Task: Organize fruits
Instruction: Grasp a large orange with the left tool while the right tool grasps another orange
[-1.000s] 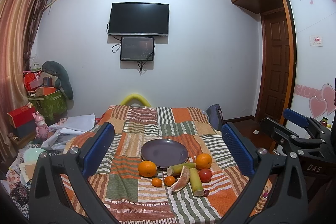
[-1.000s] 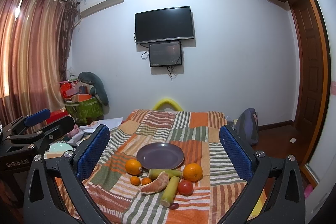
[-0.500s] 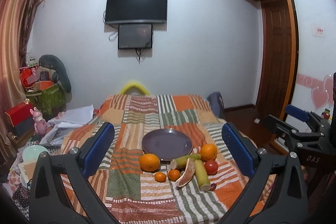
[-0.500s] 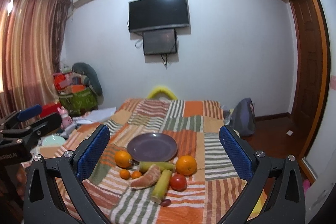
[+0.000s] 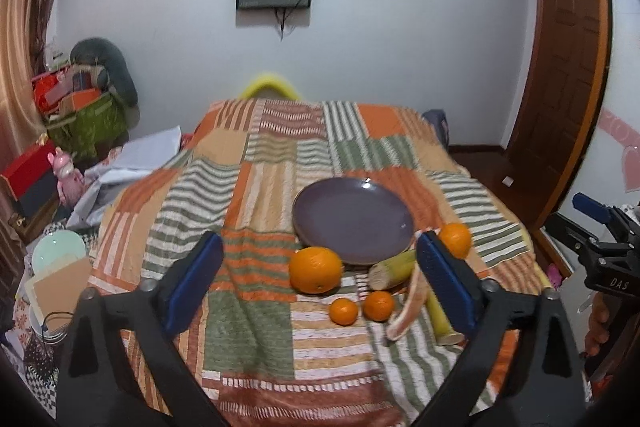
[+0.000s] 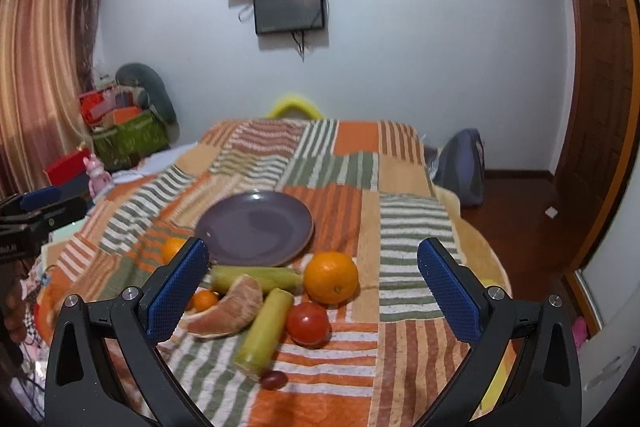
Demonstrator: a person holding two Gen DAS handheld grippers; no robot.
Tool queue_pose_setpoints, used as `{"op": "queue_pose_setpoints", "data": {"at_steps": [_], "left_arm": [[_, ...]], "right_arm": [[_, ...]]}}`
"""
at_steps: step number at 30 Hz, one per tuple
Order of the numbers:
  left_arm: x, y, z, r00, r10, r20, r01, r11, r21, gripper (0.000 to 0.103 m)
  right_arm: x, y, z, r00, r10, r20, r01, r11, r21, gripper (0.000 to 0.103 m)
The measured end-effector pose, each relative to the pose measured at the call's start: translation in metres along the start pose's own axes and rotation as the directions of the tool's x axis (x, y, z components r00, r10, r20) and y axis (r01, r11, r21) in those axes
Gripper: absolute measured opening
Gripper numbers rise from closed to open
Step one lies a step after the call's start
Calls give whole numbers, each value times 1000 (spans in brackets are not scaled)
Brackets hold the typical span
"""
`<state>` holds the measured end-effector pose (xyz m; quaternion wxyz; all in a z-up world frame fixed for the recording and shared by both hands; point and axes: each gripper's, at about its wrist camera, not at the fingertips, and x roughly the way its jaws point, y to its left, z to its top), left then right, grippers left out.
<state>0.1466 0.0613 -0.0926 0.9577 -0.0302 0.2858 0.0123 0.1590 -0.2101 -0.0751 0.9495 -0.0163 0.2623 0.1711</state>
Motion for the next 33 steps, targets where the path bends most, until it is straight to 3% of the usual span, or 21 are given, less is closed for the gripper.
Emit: {"op": "queue_pose_setpoints", "data": {"at_steps": [7,17,19,33], "left_arm": [[56,16,-2,994,-20,-112,19,1000,-15,79],[121,20,-16,967,-68,-246,58,997,-44,78],[132,19,-20,958,-81,-275,71,996,-49,78],[182,17,-37,922,-99,-373,81,995,-65,78]], "right_arm": [[44,-14,2,996,-13,-86,13,1000,3,100],[95,-25,-5,977,6,-214,-1,1000,23,93],[103,-26,-8,971,11,-237,-6,1000,24,87],[140,-27,-22,941,31,-336,-21,999,34,86]]}}
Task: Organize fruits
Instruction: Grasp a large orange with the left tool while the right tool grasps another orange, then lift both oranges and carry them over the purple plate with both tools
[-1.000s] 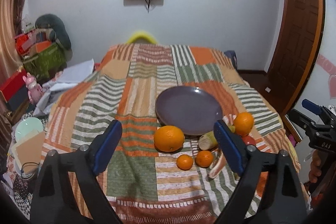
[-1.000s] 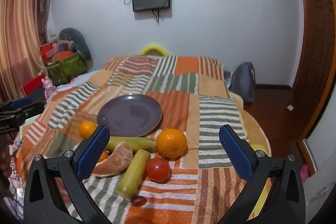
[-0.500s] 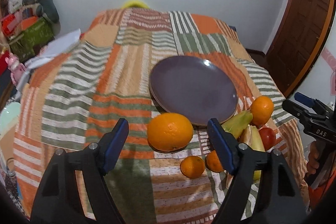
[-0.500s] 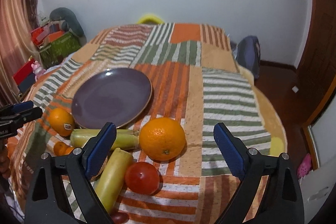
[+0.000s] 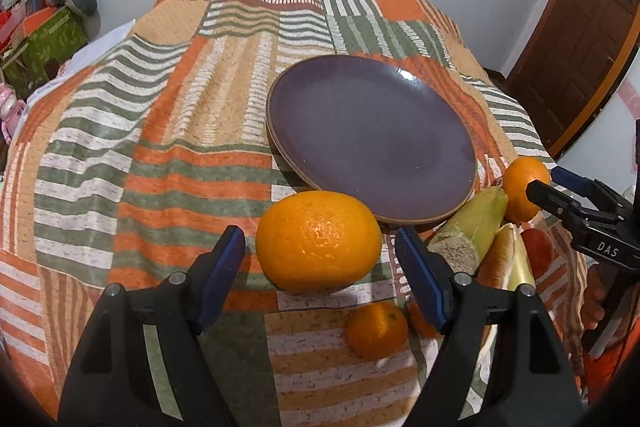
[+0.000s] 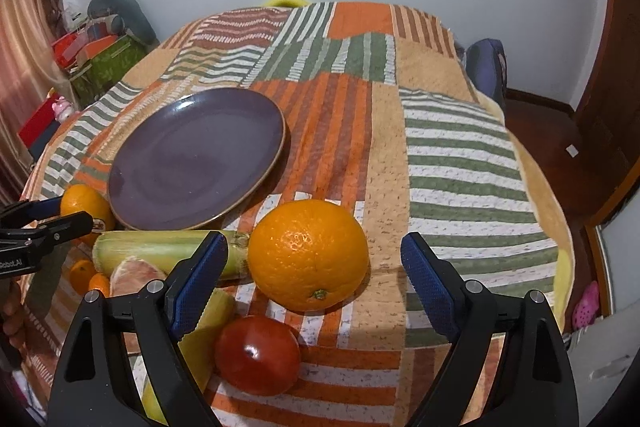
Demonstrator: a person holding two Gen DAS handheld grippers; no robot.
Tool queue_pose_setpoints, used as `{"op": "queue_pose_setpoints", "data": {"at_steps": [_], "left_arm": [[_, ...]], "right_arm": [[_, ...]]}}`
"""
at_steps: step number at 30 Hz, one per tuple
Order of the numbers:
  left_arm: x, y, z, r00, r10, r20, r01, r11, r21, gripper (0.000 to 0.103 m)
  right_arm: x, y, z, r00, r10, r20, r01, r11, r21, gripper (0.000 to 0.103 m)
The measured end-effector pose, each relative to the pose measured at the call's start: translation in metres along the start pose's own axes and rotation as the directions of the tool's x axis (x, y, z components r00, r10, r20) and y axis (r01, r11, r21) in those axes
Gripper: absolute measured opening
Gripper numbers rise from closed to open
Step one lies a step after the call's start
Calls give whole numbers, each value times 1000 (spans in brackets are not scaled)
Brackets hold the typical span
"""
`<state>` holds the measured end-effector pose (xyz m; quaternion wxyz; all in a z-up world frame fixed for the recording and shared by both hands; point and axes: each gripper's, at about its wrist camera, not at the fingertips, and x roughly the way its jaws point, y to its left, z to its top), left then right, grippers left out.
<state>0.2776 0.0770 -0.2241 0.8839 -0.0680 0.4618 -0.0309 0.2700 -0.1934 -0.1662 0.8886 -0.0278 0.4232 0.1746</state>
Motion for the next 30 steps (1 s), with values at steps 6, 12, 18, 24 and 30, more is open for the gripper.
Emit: {"op": "queue_pose_setpoints", "data": {"at_steps": [6,12,18,24,30], "left_arm": [[14,2,0,999,-8,-32,7,1000,-27,78],[21,2,-1,999,-22,-38,21,999,-37,67],[16,2,-1,999,-19,-37,18,999,-35,66],[-8,4,3,1000,-5,4,5,999,-34,66],[-40,3,13,997,9,74,-8,1000,-16,66]], "right_arm": [[15,-5,-2,998,40,-58,-37,998,44,71],[18,-4,-4,996,56,-66,-53,998,46,68],[16,-2,-2,997,47,-69,-44,998,44,66],[2,-3,0,998,47,-36,-46,998,48,66],[-23,2,11,998,48,31,-49,998,28,66]]}}
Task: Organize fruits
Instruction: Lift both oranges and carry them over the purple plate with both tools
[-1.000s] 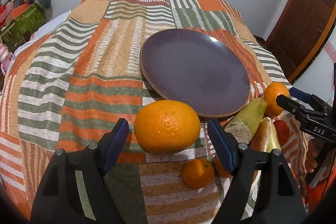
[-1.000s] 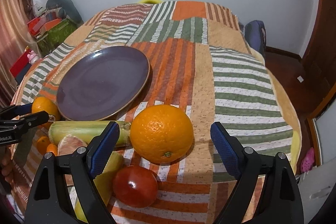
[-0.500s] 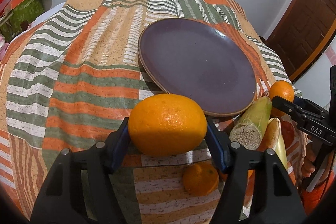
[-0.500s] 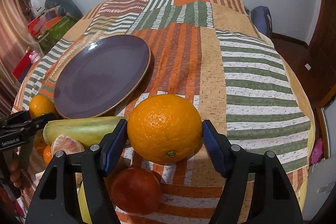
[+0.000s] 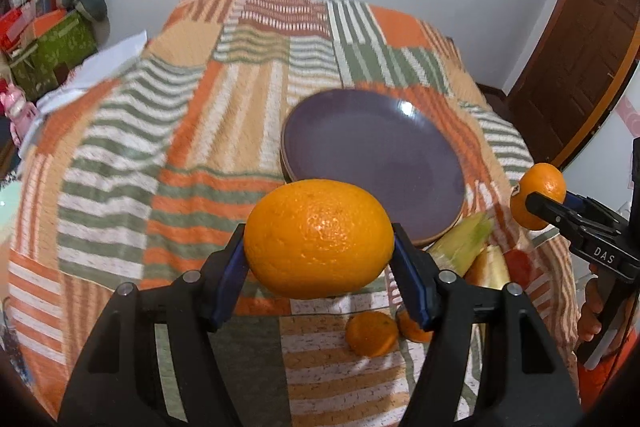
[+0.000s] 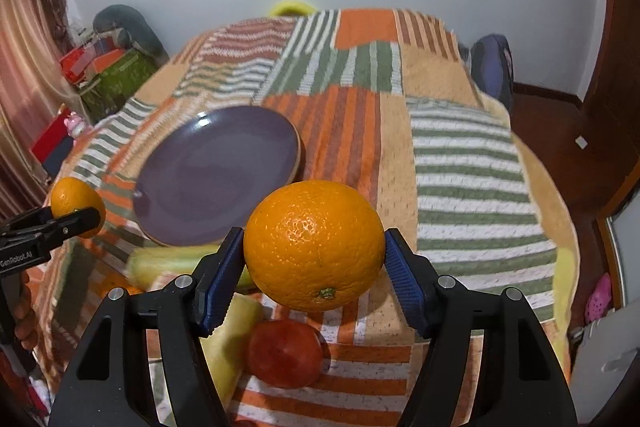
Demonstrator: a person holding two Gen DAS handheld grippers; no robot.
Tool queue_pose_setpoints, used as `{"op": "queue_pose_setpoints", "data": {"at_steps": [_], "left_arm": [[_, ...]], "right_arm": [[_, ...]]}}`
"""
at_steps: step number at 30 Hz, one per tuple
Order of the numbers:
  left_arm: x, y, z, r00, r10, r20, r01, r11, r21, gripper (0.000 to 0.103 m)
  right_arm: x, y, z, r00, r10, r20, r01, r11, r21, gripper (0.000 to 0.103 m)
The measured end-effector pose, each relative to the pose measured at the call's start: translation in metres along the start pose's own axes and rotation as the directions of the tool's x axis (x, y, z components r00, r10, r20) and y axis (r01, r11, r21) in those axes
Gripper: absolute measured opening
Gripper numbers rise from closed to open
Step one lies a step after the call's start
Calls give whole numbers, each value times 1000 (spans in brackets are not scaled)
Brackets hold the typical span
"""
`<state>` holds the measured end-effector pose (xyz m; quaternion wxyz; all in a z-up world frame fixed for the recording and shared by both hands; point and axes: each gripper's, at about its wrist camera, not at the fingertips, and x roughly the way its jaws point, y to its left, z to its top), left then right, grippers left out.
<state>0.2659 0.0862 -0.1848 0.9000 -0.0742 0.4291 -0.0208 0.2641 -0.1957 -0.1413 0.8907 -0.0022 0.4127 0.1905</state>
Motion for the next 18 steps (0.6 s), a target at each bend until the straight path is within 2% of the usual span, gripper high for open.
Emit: {"op": "queue_pose_setpoints", "data": {"at_steps": [4,11,18], "left_arm": [[-20,-5,14,998,24,66,-25,999,27,66],[-44,-11,38,990,24,142,-31,998,53,66],[-37,-18,51,990,9,142,-19,997,74,66]], "right_arm": [[-11,10,9,999,2,38,-1,1000,-23,66],[-27,26,29,994,25,108,-21,999,-39,66],[-24,38,45,988,40,149,-32,998,-58,66]]}}
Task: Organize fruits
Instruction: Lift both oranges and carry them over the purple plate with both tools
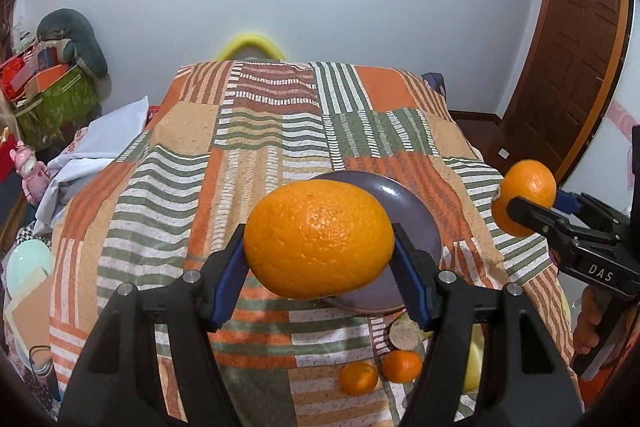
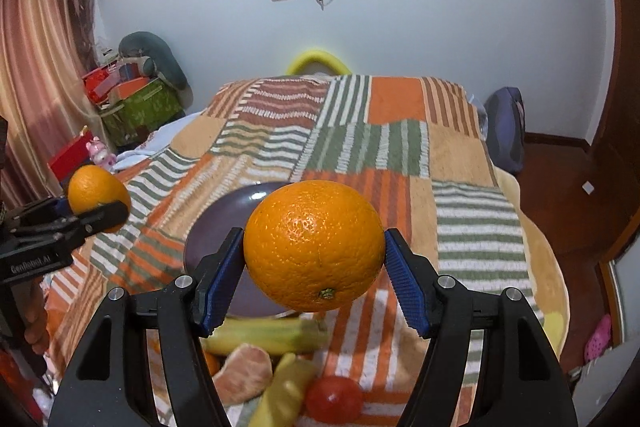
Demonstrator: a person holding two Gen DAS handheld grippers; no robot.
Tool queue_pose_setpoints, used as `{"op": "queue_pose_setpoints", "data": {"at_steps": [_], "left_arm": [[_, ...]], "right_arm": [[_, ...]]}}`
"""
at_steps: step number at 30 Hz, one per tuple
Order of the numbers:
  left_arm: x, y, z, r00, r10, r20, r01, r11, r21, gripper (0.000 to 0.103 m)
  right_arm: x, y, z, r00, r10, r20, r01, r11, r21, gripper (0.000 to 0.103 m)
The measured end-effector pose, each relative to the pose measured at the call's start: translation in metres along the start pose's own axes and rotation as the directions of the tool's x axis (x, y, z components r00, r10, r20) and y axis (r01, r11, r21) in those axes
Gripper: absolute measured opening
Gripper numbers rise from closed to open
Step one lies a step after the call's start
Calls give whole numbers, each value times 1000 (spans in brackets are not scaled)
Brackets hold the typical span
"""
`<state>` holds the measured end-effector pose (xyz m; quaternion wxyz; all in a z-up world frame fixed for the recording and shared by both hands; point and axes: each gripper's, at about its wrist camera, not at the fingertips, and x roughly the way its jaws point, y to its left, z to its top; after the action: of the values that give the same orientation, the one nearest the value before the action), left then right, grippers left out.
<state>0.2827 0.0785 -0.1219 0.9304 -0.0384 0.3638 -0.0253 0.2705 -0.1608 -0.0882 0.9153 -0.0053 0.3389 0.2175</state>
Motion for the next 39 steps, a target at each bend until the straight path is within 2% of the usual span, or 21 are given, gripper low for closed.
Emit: {"op": "queue_pose_setpoints", "data": {"at_steps": [6,20,29,39], "left_arm": [[25,-2,7,999,-9,-32,10,1000,8,66],[92,3,15,993,-13,-119,15,1000,17,66],[128,4,22,986,-27,-164,31,999,20,66],[156,4,23,977,-42,-207,48,999,22,66]], "right_arm": [[19,6,9,1000,-7,1,7,1000,-27,66],[80,6,19,998,-39,-57,35,997,-67,66],[115,2,24,990,-43,-135,31,995,-93,66],[139,1,20,974,2,-226,-26,994,-103,66]]}}
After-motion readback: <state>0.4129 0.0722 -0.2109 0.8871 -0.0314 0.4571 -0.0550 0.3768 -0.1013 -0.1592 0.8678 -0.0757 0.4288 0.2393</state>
